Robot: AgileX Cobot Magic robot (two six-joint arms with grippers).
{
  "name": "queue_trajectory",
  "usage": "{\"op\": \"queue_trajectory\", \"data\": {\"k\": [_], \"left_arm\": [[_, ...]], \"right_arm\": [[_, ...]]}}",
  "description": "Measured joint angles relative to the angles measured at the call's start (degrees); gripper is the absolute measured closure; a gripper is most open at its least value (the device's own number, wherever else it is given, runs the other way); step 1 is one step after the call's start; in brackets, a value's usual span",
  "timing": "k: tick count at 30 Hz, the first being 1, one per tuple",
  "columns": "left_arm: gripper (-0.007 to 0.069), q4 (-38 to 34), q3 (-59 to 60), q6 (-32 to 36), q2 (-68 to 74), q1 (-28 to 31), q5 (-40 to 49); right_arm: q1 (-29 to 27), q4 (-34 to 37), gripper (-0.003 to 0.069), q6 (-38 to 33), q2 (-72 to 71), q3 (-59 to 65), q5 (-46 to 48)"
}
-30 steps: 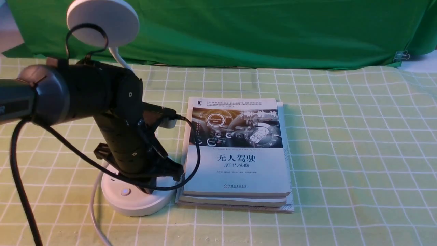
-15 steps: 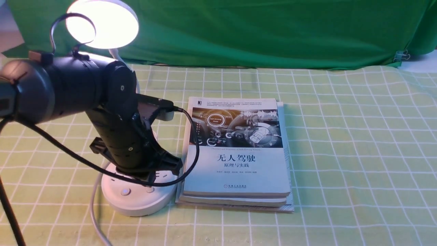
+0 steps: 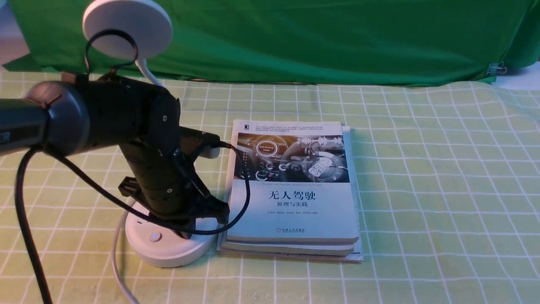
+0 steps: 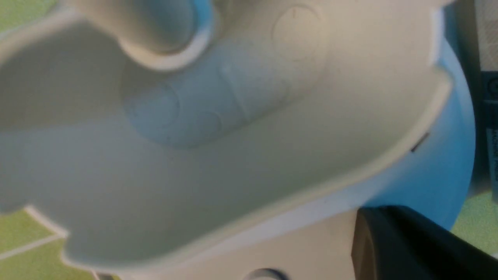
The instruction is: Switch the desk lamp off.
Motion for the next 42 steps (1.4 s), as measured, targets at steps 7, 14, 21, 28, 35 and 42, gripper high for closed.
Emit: {"op": "queue_trajectory", "data": {"k": [7,14,21,28,35,42], "left_arm": [[0.0623,-0.1,0.8,-0.5,-2.9,-0.1,-0.1],[0.0623,-0.2,9.3,-3.0,-18.3,-0.1,-2.0],[0.0623,-0.5,29.0,-3.0,-42.8,-0.1,-22.6],[0.0623,-1.3,41.9,-3.0,-57.0,-0.1,-34.3],[0.0623,1.0,44.5,-3.0,-61.3,-0.1,-35.0],[0.0623,3.1,44.5,-3.0,-61.3,-0.1,-35.1]], "right_arm": [[0.0,0.0,0.0421,-0.1,0.0,0.0,0.0],[0.0,0.0,0.0421,-0.1,0.0,0.0,0.0],[0.0,0.0,0.0421,0.0,0.0,0.0,0.0],[0.0,0.0,0.0421,0.0,0.0,0.0,0.0],[0.0,0.0,0.0421,-0.1,0.0,0.0,-0.1],[0.0,0.0,0.0421,-0.1,0.0,0.0,-0.1]]}}
